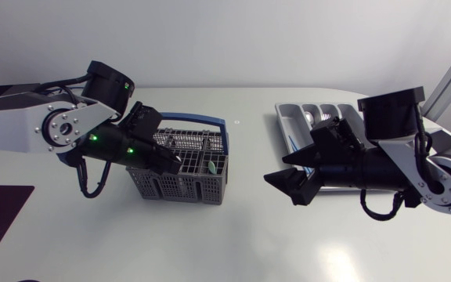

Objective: Unload the cutlery basket into the drawer organizer.

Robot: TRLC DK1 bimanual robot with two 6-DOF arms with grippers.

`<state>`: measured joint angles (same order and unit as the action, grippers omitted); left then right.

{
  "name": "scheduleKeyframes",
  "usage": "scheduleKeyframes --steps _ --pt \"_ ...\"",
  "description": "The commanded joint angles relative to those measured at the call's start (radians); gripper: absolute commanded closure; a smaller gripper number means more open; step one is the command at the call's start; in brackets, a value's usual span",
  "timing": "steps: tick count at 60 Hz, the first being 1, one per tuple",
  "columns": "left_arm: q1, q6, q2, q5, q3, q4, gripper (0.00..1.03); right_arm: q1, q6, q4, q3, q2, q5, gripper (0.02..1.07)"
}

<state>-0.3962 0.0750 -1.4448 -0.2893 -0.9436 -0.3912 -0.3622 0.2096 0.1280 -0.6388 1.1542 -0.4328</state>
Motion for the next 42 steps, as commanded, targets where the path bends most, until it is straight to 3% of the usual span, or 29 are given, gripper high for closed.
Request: scheduleKeyframes --steps 1,42 --pt "-0.009 -0.018 0.018 0.006 -0.029 0.000 1.00 0.008 -0.003 0.009 0.031 -0.010 0.002 0.17" --pt "0.016 -0.049 0.238 0.007 -0.027 -0.071 1.00 -0.003 0.002 0.018 0.037 -0.044 0.005 0.17"
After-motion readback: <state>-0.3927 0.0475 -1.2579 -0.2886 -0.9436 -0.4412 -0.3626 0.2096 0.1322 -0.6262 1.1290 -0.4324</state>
